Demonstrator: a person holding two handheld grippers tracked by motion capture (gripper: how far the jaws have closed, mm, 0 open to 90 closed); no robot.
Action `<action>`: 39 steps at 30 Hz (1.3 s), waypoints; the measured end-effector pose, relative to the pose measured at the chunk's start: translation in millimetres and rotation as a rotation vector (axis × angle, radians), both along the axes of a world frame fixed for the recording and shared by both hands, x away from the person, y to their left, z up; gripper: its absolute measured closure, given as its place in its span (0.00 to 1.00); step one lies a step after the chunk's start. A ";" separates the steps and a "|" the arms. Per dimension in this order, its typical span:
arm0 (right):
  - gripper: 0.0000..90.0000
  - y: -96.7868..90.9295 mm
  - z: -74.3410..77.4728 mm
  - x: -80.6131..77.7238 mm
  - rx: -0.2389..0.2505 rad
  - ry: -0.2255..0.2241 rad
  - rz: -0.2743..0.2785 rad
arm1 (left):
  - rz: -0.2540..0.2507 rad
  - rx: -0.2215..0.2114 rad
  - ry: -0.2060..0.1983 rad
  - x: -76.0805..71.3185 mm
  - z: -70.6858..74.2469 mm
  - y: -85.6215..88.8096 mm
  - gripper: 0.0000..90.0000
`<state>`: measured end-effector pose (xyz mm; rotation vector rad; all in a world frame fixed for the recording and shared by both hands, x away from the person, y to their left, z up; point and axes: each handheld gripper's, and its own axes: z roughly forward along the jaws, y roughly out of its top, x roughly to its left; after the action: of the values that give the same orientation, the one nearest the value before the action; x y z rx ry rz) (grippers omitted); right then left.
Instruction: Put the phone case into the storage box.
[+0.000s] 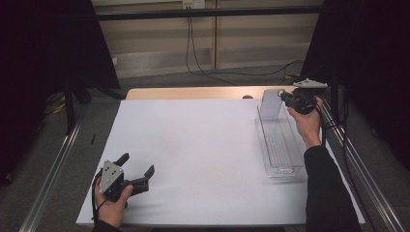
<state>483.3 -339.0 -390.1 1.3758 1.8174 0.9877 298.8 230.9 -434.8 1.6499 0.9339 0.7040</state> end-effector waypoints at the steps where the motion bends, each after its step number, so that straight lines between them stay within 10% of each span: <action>1: 0.89 -0.1 -0.1 0.0 -0.001 0.000 -0.002 | 0.000 0.000 0.001 0.1 0.0 0.1 0.03; 23: 0.41 -4.4 3.2 -9.0 0.114 -0.005 -0.019 | -0.006 0.003 0.000 -0.3 -0.7 -0.6 0.03; 34: 0.04 2.3 8.4 -19.7 0.067 -0.054 -0.032 | -0.001 -0.007 -0.002 -1.1 0.4 -1.6 0.03; 39: 0.02 2.8 7.0 -24.1 0.084 -0.067 -0.034 | 0.007 -0.006 0.002 0.3 0.5 -2.4 0.03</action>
<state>459.2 -336.2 -383.1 1.4018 1.7156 1.0904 299.2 228.5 -434.3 1.6426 0.9425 0.7039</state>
